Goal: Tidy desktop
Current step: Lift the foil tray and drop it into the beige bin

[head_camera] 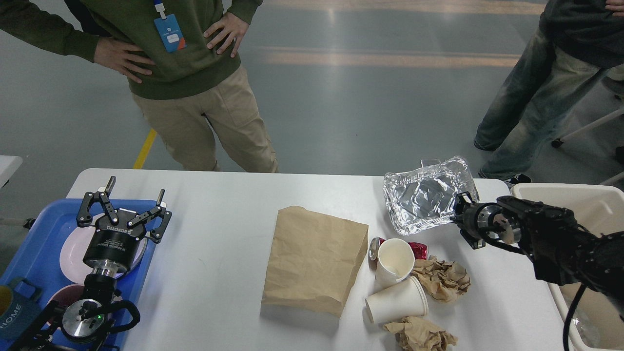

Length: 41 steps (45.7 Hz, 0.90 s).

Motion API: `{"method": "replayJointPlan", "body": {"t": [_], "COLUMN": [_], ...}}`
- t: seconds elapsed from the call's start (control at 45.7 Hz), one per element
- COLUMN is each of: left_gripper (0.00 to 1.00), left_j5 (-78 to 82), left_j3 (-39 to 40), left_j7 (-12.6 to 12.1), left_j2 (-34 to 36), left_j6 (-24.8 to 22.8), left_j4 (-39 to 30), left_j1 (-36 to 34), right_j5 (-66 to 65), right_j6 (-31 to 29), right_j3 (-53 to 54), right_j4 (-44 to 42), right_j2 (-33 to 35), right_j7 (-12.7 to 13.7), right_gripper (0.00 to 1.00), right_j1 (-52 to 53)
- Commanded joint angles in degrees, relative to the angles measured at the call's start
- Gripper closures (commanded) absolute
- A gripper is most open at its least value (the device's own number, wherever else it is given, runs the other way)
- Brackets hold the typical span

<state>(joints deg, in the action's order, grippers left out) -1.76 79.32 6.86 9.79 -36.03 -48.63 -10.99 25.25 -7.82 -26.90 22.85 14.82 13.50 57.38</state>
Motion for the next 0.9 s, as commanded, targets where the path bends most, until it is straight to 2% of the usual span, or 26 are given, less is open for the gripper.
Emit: {"method": "replayJointPlan", "body": {"t": [0.0, 0.109, 0.328, 0.394, 0.503, 0.635, 0.744, 0.875], "left_gripper": [0.03, 0.03, 0.03, 0.03, 0.03, 0.03, 0.03, 0.03], "left_j5": [0.0, 0.0, 0.0, 0.0, 0.0, 0.0, 0.0, 0.0], "left_j3": [0.0, 0.0, 0.0, 0.0, 0.0, 0.0, 0.0, 0.0], "left_j7": [0.0, 0.0, 0.0, 0.0, 0.0, 0.0, 0.0, 0.0], "left_j2": [0.0, 0.0, 0.0, 0.0, 0.0, 0.1, 0.1, 0.1], "left_j6": [0.0, 0.0, 0.0, 0.0, 0.0, 0.0, 0.0, 0.0], "left_j4": [-0.1, -0.1, -0.1, -0.1, -0.1, -0.1, -0.1, -0.1], "left_j1": [0.0, 0.0, 0.0, 0.0, 0.0, 0.0, 0.0, 0.0], "right_j5": [-0.2, -3.6, -4.2, -4.6, -4.9, -5.4, -8.0, -12.3], "right_j6": [-0.4, -1.7, -3.2, -6.3, -14.8, -24.7, -31.9, -33.5], "right_j3": [-1.3, -7.5, -37.1, -43.1, -52.2, -56.9, -57.1, -57.0], "right_j4": [8.3, 17.7, 39.6, 44.9, 48.8, 52.3, 55.9, 65.0], "right_j2": [4.7, 9.0, 9.6, 9.1, 6.4, 5.4, 7.4, 9.5], "right_j7": [2.8, 3.3, 2.4, 2.3, 2.1, 1.4, 1.4, 1.4], "right_gripper": [1.0, 1.0, 1.0, 1.0, 1.0, 1.0, 1.0, 1.0], "right_j1": [5.8, 12.7, 38.9, 46.0, 55.5, 63.3, 69.1, 78.6]}}
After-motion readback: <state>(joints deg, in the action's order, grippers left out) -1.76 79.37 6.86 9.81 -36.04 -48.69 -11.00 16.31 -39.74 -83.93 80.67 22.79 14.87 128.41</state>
